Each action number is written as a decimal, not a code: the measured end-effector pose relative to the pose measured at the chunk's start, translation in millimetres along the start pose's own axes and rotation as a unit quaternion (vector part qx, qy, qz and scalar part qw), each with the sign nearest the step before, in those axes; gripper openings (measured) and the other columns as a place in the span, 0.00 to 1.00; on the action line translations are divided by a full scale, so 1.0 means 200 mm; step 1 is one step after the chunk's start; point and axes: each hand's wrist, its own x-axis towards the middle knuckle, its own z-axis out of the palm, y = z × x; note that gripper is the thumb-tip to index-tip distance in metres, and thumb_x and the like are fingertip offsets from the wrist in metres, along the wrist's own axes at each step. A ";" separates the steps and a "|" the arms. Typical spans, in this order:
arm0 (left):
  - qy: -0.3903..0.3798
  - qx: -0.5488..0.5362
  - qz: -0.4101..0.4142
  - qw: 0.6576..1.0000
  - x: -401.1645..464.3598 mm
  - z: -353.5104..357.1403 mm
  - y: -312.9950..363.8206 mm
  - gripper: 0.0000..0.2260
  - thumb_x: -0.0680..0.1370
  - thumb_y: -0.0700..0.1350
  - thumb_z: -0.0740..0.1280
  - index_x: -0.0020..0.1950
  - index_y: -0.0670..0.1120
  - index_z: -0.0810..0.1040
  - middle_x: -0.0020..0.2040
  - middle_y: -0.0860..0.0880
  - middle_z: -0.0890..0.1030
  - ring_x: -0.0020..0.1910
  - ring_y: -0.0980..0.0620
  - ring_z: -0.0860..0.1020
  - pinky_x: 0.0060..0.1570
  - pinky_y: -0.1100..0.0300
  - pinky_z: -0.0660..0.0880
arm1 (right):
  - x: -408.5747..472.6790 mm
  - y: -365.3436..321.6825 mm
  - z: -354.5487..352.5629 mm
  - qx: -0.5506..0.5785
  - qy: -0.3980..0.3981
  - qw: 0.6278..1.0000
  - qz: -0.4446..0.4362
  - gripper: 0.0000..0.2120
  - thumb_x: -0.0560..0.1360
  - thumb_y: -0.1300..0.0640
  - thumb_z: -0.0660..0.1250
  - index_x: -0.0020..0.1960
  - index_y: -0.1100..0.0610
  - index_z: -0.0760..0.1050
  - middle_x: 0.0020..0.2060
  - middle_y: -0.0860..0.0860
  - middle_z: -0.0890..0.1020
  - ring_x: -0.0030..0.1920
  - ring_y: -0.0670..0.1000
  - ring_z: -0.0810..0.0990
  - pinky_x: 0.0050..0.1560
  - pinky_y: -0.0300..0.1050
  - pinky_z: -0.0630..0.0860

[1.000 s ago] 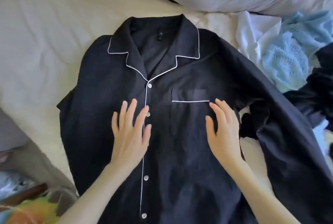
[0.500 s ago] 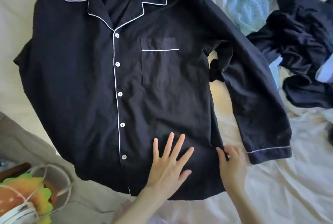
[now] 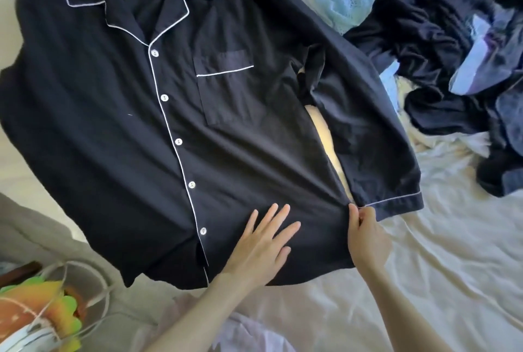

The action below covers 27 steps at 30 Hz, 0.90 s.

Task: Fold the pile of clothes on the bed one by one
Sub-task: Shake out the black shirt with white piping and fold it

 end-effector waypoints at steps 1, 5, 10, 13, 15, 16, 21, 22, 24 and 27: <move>0.041 -0.047 -0.004 0.998 -0.03 -0.02 -0.03 0.19 0.73 0.43 0.71 0.65 0.48 0.77 0.69 0.45 0.72 0.68 0.44 0.70 0.64 0.45 0.70 | -0.01 -0.01 -0.01 0.002 0.010 1.000 -0.012 0.14 0.80 0.46 0.55 0.46 0.57 0.68 0.40 0.56 0.78 0.38 0.58 0.73 0.41 0.51 0.69; 0.210 -0.127 -0.179 0.953 -0.24 -0.15 -0.28 0.14 0.75 0.34 0.63 0.59 0.41 0.79 0.59 0.44 0.78 0.59 0.43 0.76 0.60 0.53 0.70 | -0.09 -0.12 -0.01 -0.036 0.064 0.991 -0.109 0.18 0.77 0.55 0.63 0.66 0.60 0.69 0.62 0.60 0.73 0.64 0.63 0.69 0.61 0.60 0.66; 0.307 -0.167 -0.431 0.832 -0.53 -0.28 -0.76 0.16 0.77 0.30 0.60 0.66 0.36 0.70 0.61 0.35 0.72 0.62 0.37 0.70 0.63 0.48 0.66 | -0.32 -0.38 0.08 -0.048 0.101 0.943 -0.314 0.17 0.73 0.61 0.69 0.62 0.62 0.76 0.62 0.60 0.76 0.64 0.63 0.73 0.63 0.62 0.67; 0.278 -0.237 -0.520 0.772 -0.61 -0.30 -1.02 0.22 0.79 0.38 0.62 0.73 0.38 0.61 0.70 0.37 0.66 0.69 0.42 0.64 0.67 0.51 0.64 | -0.51 -0.54 0.19 -0.008 0.052 0.910 -0.410 0.10 0.72 0.64 0.71 0.53 0.61 0.80 0.51 0.57 0.81 0.50 0.60 0.80 0.49 0.54 0.75; 0.237 -0.369 -0.535 0.722 -0.62 -0.29 -1.13 0.22 0.80 0.43 0.62 0.73 0.41 0.62 0.69 0.43 0.69 0.67 0.46 0.69 0.62 0.56 0.67 | -0.64 -0.61 0.24 0.039 -0.023 0.911 -0.409 0.05 0.74 0.64 0.68 0.49 0.61 0.80 0.43 0.54 0.81 0.43 0.57 0.79 0.40 0.49 0.76; 0.215 -0.419 -0.533 0.703 -0.62 -0.28 -1.17 0.20 0.80 0.45 0.62 0.71 0.42 0.65 0.66 0.44 0.73 0.64 0.47 0.72 0.59 0.57 0.69 | -0.70 -0.63 0.27 0.053 -0.065 0.917 -0.390 0.04 0.76 0.62 0.66 0.48 0.60 0.79 0.41 0.52 0.80 0.41 0.56 0.78 0.38 0.47 0.75; 0.188 -0.498 -0.523 0.666 -0.74 -0.14 -1.16 0.17 0.77 0.49 0.67 0.63 0.43 0.73 0.58 0.47 0.78 0.57 0.46 0.76 0.54 0.53 0.74 | -0.92 -0.58 0.44 0.021 -0.254 0.942 -0.221 0.10 0.79 0.51 0.60 0.49 0.57 0.76 0.41 0.50 0.81 0.44 0.53 0.79 0.44 0.45 0.73; 0.179 -0.520 -0.520 0.654 -0.79 -0.12 -1.14 0.16 0.77 0.48 0.68 0.62 0.43 0.74 0.58 0.46 0.79 0.56 0.46 0.77 0.55 0.50 0.75 | -0.95 -0.57 0.47 0.012 -0.277 0.942 -0.189 0.12 0.79 0.51 0.61 0.56 0.56 0.76 0.47 0.51 0.83 0.49 0.53 0.79 0.49 0.45 0.74; 0.149 -0.559 -0.512 0.635 -0.89 -0.08 -1.11 0.11 0.76 0.47 0.69 0.56 0.44 0.76 0.55 0.45 0.81 0.52 0.47 0.79 0.51 0.50 0.77 | -1.00 -0.55 0.52 0.043 -0.310 0.941 -0.127 0.18 0.79 0.51 0.62 0.67 0.56 0.70 0.58 0.51 0.80 0.58 0.52 0.77 0.56 0.44 0.72; 0.104 -0.600 -0.488 0.625 -1.06 -0.07 -1.10 0.07 0.76 0.44 0.69 0.52 0.44 0.79 0.49 0.45 0.84 0.46 0.50 0.81 0.46 0.54 0.76 | -1.05 -0.56 0.59 0.127 -0.306 0.942 -0.057 0.19 0.77 0.53 0.65 0.66 0.57 0.67 0.54 0.50 0.79 0.55 0.51 0.77 0.52 0.41 0.72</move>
